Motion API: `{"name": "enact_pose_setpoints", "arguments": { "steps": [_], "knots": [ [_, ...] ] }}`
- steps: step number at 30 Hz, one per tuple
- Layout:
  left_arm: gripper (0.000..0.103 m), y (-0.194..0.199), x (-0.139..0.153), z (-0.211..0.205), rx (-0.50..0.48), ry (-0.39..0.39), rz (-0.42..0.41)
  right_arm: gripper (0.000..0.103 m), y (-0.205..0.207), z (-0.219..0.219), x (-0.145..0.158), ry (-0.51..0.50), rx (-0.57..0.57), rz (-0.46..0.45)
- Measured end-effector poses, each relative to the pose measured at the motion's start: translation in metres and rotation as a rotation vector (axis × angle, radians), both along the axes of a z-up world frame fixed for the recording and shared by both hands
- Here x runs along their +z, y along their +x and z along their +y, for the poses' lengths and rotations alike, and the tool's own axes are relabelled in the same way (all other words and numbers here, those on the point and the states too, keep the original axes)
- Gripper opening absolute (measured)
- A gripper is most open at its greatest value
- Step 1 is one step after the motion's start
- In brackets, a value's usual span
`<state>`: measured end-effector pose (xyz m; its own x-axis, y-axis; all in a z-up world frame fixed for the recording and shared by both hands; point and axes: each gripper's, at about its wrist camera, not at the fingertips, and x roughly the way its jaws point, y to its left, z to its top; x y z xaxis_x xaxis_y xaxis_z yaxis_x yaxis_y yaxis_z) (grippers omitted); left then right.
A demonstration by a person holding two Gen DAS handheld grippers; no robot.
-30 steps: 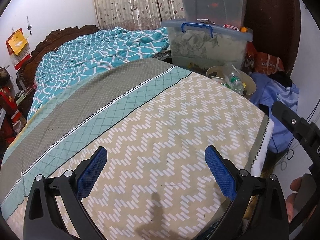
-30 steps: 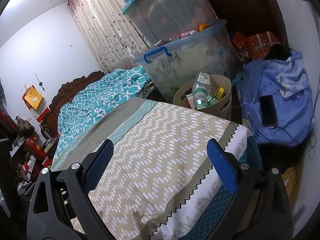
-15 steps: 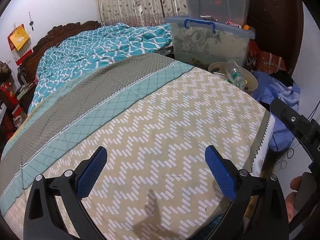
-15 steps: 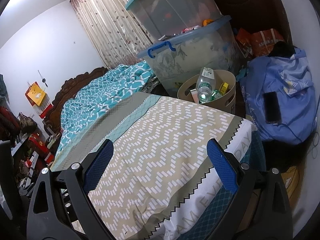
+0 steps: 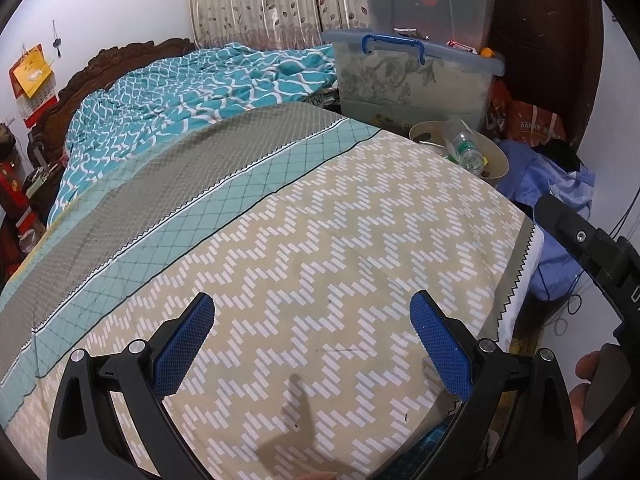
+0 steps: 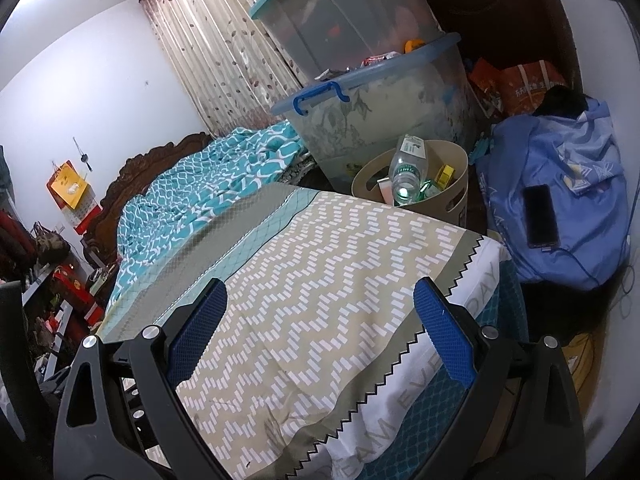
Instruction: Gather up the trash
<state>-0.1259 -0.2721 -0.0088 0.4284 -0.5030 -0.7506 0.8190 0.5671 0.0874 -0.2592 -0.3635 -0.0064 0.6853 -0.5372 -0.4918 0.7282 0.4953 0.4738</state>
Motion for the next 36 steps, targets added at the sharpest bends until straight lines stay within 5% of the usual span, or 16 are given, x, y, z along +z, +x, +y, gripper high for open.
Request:
{"name": "enact_pose_setpoints", "arguments": {
  "steps": [9,36],
  "knots": [
    [0.094,0.012,-0.011,-0.001,-0.002,0.016,0.086,0.094,0.003,-0.004,-0.004,0.014,-0.004,0.009],
    [0.094,0.026,-0.033,-0.014,0.001,0.061,0.120,0.094,0.023,-0.022,-0.022,0.056,0.011,0.049]
  ]
}}
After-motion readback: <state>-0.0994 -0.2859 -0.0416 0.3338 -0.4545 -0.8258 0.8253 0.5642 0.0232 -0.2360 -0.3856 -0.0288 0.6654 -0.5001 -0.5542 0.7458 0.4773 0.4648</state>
